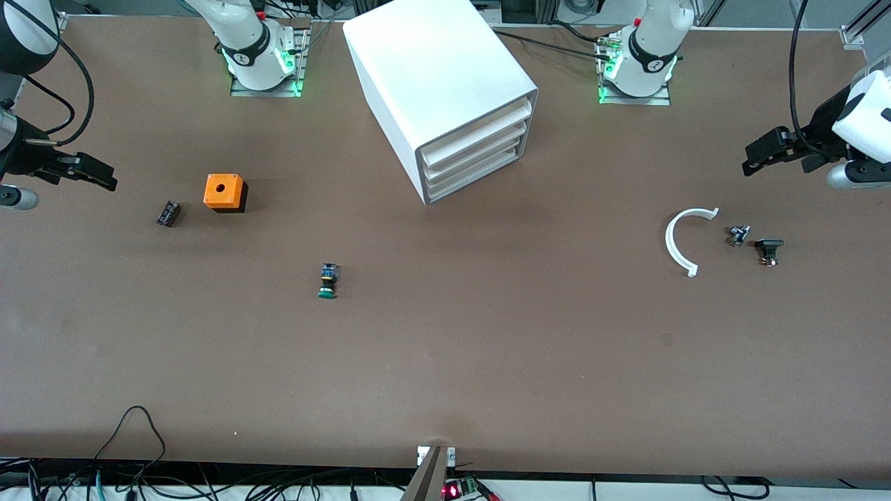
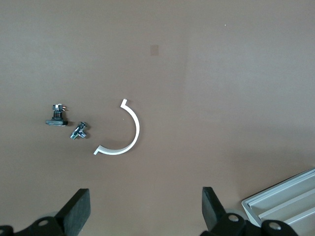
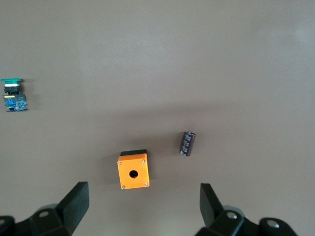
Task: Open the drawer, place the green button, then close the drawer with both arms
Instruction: 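Move the left gripper toward the white drawer cabinet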
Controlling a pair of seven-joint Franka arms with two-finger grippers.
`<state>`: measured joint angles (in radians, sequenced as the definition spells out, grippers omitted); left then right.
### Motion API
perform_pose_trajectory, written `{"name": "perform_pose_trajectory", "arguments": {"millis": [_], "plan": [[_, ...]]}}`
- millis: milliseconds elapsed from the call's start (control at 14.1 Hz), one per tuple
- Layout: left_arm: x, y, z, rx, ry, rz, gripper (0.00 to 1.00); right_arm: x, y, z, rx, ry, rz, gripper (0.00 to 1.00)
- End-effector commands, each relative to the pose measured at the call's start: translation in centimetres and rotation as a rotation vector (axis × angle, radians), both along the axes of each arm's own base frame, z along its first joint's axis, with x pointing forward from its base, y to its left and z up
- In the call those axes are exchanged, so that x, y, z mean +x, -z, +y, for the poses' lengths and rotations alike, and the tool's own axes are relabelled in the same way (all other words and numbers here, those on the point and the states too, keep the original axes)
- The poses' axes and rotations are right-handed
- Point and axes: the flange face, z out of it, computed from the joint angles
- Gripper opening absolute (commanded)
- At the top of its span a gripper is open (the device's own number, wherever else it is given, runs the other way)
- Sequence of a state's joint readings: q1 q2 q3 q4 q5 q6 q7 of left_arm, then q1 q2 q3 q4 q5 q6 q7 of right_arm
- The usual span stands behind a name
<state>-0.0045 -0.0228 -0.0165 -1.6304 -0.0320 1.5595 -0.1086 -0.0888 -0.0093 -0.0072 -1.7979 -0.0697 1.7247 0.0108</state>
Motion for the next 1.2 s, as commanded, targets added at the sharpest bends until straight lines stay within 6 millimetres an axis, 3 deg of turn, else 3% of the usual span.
{"name": "perform_pose_trajectory", "arguments": {"millis": [0,283,424,778,848,990,1131], "plan": [[-0.5,-0.2,-0.1,0.001,0.01,0.01,1.0,-0.6,-0.5,0.0,0.021,0.013,-0.002,1.0],[-0.5,0.4,-0.3,0.002,0.012,0.039,1.0,-0.6,-0.5,0.1,0.022,0.011,0.0,1.0],[0.3,2.3,-1.1,-0.019,0.025,0.076,1.0,-0.6,-0.5,0.1,0.022,0.011,0.0,1.0],[3.5,15.3,-5.7,-0.328,0.018,0.384,1.0,-0.6,-0.4,0.2,0.023,0.008,0.001,1.0],[3.9,17.8,-8.1,-0.395,0.025,0.43,1.0,-0.5,-0.2,0.3,0.026,0.008,0.003,1.0],[5.2,22.9,-10.7,-0.511,-0.01,0.489,1.0,-0.2,0.3,0.9,0.07,0.016,0.006,1.0],[5.7,28.3,-13.9,-0.626,-0.04,0.554,1.0,0.7,2.1,1.2,0.103,0.03,0.02,1.0]]}}
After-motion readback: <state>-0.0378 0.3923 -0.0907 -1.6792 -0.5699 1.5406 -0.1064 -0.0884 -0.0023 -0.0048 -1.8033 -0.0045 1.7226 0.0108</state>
